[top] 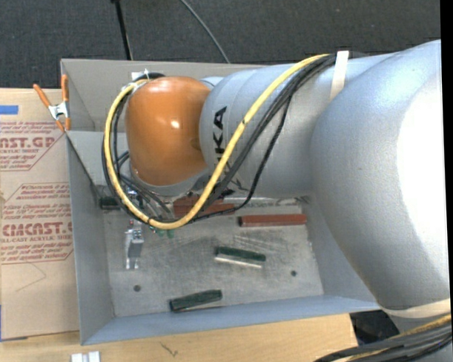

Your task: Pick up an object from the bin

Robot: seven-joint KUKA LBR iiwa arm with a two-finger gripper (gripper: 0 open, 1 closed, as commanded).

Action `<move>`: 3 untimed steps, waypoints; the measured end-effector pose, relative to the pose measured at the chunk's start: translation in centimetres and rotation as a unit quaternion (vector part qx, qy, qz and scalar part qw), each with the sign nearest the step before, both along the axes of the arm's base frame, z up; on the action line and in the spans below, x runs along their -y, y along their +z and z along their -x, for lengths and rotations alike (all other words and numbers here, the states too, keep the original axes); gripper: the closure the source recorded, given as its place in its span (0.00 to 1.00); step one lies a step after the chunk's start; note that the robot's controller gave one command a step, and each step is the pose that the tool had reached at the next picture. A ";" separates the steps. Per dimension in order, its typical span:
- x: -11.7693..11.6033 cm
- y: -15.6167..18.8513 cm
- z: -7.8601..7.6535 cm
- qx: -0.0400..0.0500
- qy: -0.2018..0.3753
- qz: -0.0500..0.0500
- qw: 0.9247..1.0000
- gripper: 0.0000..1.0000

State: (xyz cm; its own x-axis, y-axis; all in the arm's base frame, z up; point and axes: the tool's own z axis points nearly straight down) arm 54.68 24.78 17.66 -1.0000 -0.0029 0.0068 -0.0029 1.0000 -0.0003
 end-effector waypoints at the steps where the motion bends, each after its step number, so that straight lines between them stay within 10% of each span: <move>1: 0.1 0.5 -0.2 0.004 -0.001 -0.001 1.000 0.00; 3: 8.1 -7.2 -4.4 0.004 -0.048 0.000 0.999 0.00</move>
Offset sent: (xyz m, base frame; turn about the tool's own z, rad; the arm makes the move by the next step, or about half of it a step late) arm 0.0455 -0.0480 -0.1066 0.1289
